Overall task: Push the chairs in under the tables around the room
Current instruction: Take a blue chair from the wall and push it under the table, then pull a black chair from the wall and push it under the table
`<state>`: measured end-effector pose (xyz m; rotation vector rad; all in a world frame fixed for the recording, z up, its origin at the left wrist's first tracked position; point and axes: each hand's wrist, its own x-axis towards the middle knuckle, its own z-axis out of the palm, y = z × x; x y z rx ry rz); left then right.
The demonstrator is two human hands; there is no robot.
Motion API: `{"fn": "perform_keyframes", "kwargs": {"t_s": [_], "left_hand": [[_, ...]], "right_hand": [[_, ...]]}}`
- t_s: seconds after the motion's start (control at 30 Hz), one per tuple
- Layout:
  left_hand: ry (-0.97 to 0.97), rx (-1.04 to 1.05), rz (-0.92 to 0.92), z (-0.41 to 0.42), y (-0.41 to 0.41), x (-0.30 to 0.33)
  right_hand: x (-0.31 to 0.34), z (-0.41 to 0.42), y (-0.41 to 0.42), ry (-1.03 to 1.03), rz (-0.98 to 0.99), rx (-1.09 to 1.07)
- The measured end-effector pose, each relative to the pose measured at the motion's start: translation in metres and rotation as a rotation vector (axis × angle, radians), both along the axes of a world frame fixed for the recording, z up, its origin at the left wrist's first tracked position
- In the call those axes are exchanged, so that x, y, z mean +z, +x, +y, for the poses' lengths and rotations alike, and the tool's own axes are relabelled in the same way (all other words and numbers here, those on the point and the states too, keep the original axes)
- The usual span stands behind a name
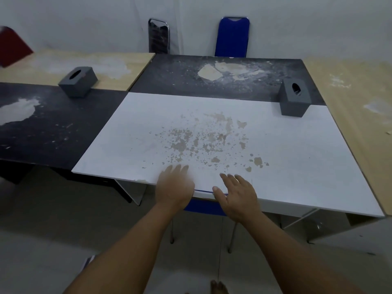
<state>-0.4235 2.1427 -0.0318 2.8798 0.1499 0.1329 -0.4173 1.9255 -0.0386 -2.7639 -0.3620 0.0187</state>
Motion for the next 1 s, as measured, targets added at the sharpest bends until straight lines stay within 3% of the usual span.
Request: {"fn": "perform_keyframes", "kwargs": {"t_s": [0.13,0.3,0.63,1.0], "left_hand": [[-0.041,0.016,0.04,-0.002,0.0,0.005],[-0.364,0.013,0.009,0.012,-0.003,0.011],[-0.228,0.274,0.016,0.092,-0.035,0.027],[-0.153,0.52,-0.042,0.217,-0.071,0.027]], "right_hand": [[0.012,-0.001,0.003,-0.114,0.158,0.044],[0.026,0.01,0.02,-0.145,0.103,0.155],[0.032,0.095,0.056,-0.144,0.041,0.425],[0.042,0.258,0.072,-0.115,-0.051,0.72]]}}
